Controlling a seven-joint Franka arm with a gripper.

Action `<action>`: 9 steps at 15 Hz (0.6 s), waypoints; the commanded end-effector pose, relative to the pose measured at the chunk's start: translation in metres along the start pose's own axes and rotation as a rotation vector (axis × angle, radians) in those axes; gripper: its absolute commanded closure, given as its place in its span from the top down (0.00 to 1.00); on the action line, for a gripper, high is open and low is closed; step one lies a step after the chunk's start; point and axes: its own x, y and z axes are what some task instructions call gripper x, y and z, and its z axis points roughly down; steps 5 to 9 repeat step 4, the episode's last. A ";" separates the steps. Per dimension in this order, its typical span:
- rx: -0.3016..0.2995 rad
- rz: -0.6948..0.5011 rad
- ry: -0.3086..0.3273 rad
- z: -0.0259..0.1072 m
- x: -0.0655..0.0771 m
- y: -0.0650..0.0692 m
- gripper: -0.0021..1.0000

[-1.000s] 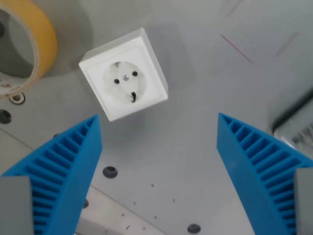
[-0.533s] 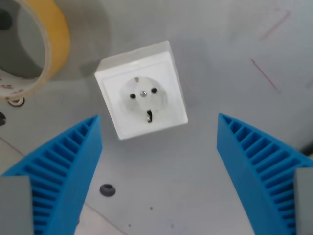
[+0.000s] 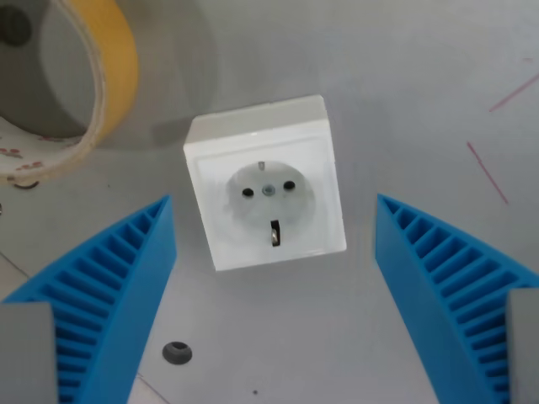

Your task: Move above the white socket

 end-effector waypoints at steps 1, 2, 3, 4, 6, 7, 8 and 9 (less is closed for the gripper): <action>-0.100 -0.097 0.061 0.007 -0.002 -0.007 1.00; -0.101 -0.095 0.063 0.008 -0.002 -0.008 1.00; -0.101 -0.090 0.064 0.009 -0.002 -0.008 1.00; -0.102 -0.082 0.065 0.009 -0.002 -0.009 1.00; -0.102 -0.082 0.065 0.009 -0.002 -0.009 1.00; -0.102 -0.082 0.065 0.009 -0.002 -0.009 1.00; -0.102 -0.082 0.065 0.009 -0.002 -0.009 1.00; -0.102 -0.082 0.065 0.009 -0.002 -0.009 1.00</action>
